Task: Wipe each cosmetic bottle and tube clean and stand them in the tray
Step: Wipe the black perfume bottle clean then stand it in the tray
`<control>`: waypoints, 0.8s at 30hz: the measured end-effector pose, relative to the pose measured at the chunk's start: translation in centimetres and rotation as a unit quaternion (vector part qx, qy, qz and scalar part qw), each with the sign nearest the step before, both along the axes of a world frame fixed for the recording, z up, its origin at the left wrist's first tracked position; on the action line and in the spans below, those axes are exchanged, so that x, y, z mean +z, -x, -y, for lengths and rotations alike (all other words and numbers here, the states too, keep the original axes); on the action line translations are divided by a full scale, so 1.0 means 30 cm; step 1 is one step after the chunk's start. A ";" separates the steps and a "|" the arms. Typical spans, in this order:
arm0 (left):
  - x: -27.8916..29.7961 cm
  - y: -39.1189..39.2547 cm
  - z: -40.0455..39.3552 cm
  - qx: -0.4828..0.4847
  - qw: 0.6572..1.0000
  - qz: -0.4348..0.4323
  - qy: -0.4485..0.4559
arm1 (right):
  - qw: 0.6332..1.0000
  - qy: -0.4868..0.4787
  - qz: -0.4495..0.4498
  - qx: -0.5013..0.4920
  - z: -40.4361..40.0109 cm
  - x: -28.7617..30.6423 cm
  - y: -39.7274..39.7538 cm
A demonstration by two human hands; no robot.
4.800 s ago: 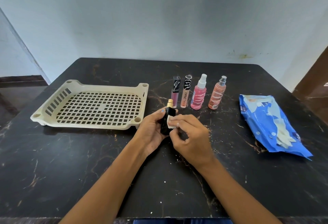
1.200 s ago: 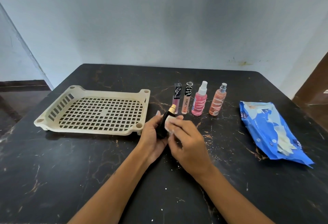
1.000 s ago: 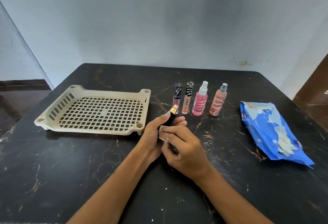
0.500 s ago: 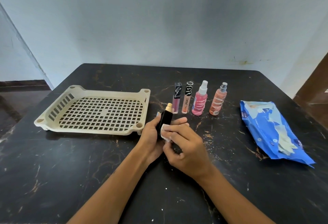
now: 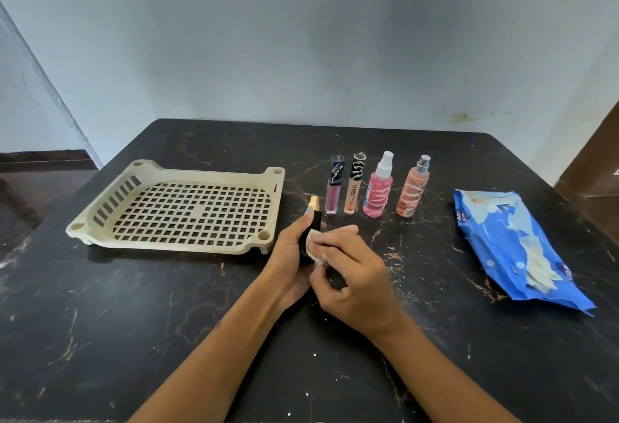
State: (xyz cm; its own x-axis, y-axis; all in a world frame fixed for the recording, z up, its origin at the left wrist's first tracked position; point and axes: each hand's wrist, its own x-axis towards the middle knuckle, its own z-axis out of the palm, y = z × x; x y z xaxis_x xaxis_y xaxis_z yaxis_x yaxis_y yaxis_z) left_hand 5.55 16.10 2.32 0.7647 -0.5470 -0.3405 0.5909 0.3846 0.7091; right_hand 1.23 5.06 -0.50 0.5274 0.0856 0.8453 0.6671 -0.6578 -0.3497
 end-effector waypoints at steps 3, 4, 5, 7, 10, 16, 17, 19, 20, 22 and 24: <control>-0.001 0.002 0.006 0.027 0.999 0.001 0.028 | 0.999 0.023 0.023 0.018 -0.002 0.004 0.001; -0.001 0.003 0.009 0.045 0.998 -0.007 0.041 | 0.998 0.040 0.031 0.020 -0.005 0.006 0.001; -0.004 0.001 0.010 0.059 0.997 -0.014 0.049 | 0.997 0.064 0.040 0.021 -0.008 0.008 0.002; -0.006 -0.003 0.007 0.064 0.997 -0.013 0.049 | 0.992 0.107 0.058 0.018 -0.013 0.008 0.004; -0.008 -0.003 0.010 0.049 0.997 -0.005 0.054 | 0.993 0.100 0.058 0.004 -0.016 0.004 0.000; -0.002 0.004 0.011 0.046 0.998 0.017 0.025 | 0.998 -0.023 0.000 -0.058 -0.005 -0.004 -0.015; 0.003 0.006 0.011 0.063 0.997 0.026 0.023 | 0.997 -0.036 -0.016 -0.067 -0.001 -0.004 -0.017; -0.002 0.004 0.018 0.077 0.996 0.041 0.031 | 0.993 -0.068 -0.045 -0.084 0.009 0.000 -0.023; 0.001 0.005 0.019 0.079 0.996 0.041 0.033 | 0.992 -0.079 -0.052 -0.089 0.012 0.001 -0.027; -0.002 0.001 0.018 0.082 0.996 0.032 0.029 | 0.993 -0.070 -0.044 -0.084 0.012 0.003 -0.029; -0.004 -0.004 0.015 0.078 0.996 0.015 0.034 | 0.998 -0.040 -0.020 -0.054 0.007 0.001 -0.022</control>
State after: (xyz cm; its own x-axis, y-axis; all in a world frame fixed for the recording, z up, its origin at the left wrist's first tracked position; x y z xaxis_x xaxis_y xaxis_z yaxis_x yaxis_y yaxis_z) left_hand 5.68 15.64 2.20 0.8512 -0.4422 -0.2827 0.4994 0.5168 0.6954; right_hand 1.88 4.85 -0.48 0.5631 -0.0402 0.8254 0.5783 -0.6944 -0.4283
